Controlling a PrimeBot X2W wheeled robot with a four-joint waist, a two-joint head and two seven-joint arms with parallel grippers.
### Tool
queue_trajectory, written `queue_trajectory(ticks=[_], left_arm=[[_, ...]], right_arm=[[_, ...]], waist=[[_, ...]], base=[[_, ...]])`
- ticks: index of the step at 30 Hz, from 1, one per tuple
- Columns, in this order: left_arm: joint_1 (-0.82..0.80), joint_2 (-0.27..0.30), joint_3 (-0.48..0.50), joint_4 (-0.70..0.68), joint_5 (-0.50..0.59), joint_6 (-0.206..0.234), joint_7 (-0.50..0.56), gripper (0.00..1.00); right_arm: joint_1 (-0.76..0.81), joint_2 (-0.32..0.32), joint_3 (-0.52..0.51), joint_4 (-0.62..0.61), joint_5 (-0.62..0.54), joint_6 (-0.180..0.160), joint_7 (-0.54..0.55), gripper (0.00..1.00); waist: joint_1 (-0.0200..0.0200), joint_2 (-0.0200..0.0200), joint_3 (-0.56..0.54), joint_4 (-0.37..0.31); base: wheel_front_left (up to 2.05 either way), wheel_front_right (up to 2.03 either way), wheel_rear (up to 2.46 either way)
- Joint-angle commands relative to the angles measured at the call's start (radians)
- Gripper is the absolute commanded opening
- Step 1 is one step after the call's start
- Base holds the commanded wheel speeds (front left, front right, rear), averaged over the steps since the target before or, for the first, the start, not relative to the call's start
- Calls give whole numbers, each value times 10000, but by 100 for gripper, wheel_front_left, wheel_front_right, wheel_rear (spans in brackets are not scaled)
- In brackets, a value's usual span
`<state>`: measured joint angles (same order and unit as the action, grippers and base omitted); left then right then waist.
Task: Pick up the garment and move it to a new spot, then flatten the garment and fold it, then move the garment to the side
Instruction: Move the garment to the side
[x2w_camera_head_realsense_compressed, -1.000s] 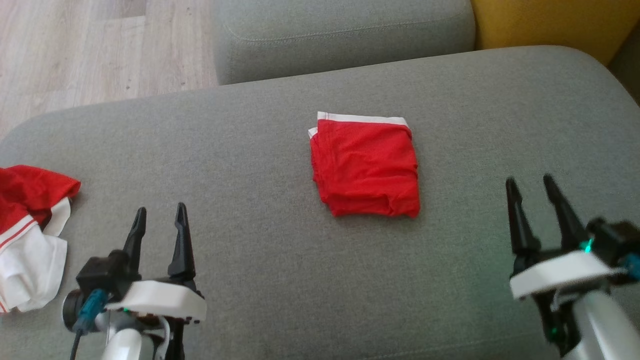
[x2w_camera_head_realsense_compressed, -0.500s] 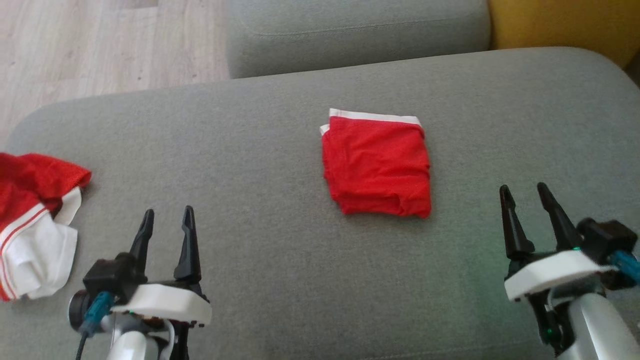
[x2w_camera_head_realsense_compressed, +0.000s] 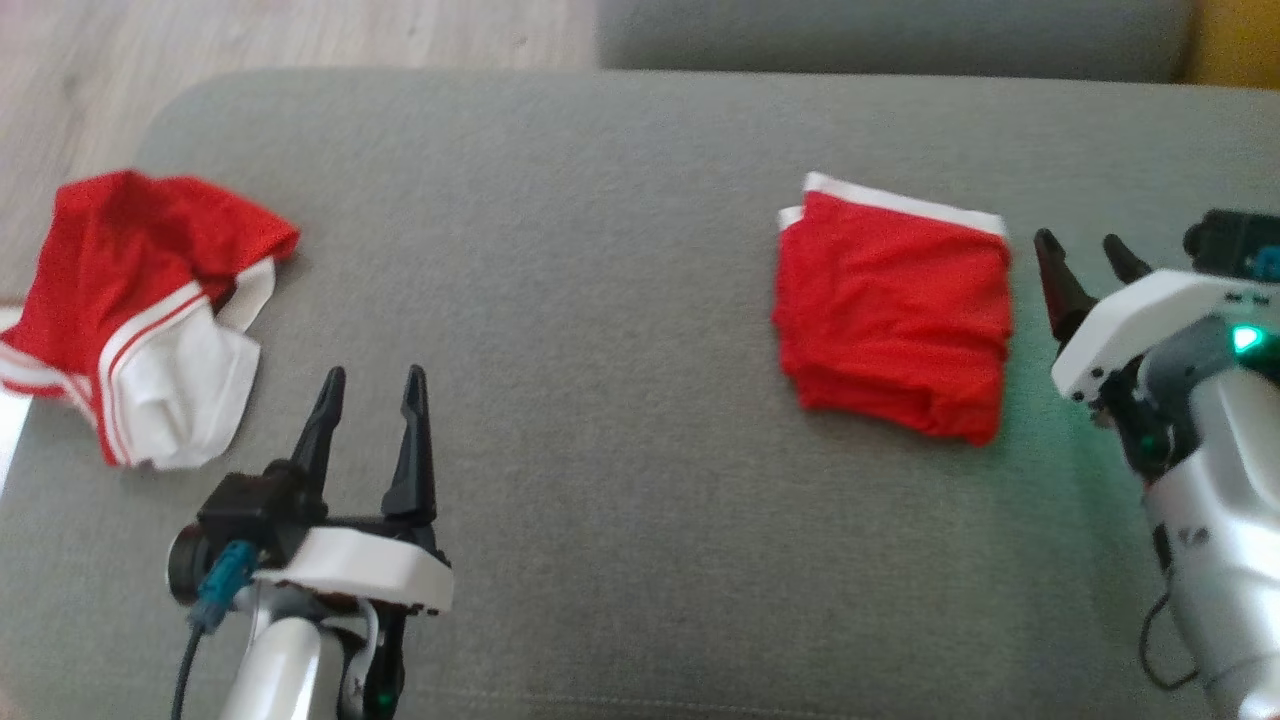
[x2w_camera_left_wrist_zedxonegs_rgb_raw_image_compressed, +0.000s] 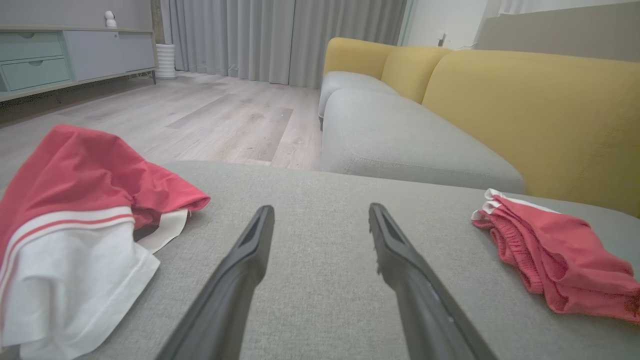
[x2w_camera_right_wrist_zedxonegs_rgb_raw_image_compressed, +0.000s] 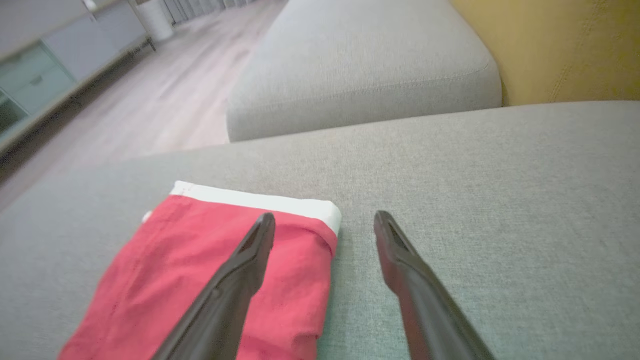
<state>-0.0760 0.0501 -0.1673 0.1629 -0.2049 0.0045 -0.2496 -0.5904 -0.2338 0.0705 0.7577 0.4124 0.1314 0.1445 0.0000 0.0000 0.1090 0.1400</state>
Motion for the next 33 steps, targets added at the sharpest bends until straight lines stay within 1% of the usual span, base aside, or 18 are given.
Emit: queue_trajectory(ticks=[1, 3, 6, 10, 11, 12, 14, 16, 17, 19, 22, 26, 29, 33], left_arm=[[-601, 8, 186, -293, -38, 48, -122, 100], [-699, 6, 116, -272, -65, 59, -122, 100], [-813, 4, 28, -241, -140, 110, -122, 100], [-907, 3, -79, -195, -178, 154, -122, 100], [-907, 3, -79, -195, -178, 154, -122, 100], [-922, 3, -97, -191, -185, 163, -122, 100], [-937, 3, -114, -180, -188, 185, -122, 100], [-954, 2, -130, -156, -186, 196, -122, 100], [-966, 2, -143, -136, -179, 192, -122, 100], [-989, 2, -181, -110, -164, 185, -122, 100], [-1017, 2, -253, -85, -141, 117, -122, 100], [-1066, 2, -355, -58, -91, -29, -122, 100], [-1153, 2, -534, -17, -100, -227, -122, 100], [-1438, 1, -855, 109, -60, -427, -122, 100]], right_arm=[[-736, -214, 262, 224, -43, -7, 166, 100], [-1170, -238, 241, 922, 169, -7, 436, 100], [-1668, -231, 122, 2086, 435, -7, 1200, 100], [-2003, -48, -153, 3557, 994, -7, 2816, 100], [-2003, -48, -153, 3557, 994, -7, 2816, 100], [-2056, -50, -152, 3782, 1001, -7, 3035, 100], [-2143, 160, -218, 3940, 1271, -7, 3297, 100], [-2155, 325, -245, 3816, 1612, -7, 3297, 100], [-2127, 344, -173, 3693, 1707, -7, 3222, 87], [-2060, 322, -54, 3433, 1875, -7, 2877, 0], [-2031, 202, 179, 3171, 1934, -7, 2213, 0], [-2150, 38, 494, 3002, 1967, -7, 1474, 0], [-2275, -121, 841, 2977, 1937, -7, 1258, 0], [-2438, -289, 1314, 2931, 1971, -7, 1163, 0]], waist=[[0, 0, 506, 534], [0, 0, 652, 708], [0, 0, 781, 871], [0, 0, 840, 1013], [0, 0, 840, 1013], [0, 0, 861, 1040], [0, 0, 893, 1062], [0, 0, 936, 1065], [0, 0, 945, 1058], [0, 0, 926, 1010], [0, 0, 808, 817], [0, 0, 540, 339], [0, 0, 363, -194], [0, 0, 244, -1116]], base=[[0, 0, 0], [0, 0, 0], [0, 0, 0], [0, 0, 0], [0, 0, 0], [0, 0, 0], [0, 0, 0], [0, 0, 0], [0, 0, 0], [0, 0, 0], [0, 0, 0], [0, 0, 0], [0, 0, 0], [0, 0, 0]])
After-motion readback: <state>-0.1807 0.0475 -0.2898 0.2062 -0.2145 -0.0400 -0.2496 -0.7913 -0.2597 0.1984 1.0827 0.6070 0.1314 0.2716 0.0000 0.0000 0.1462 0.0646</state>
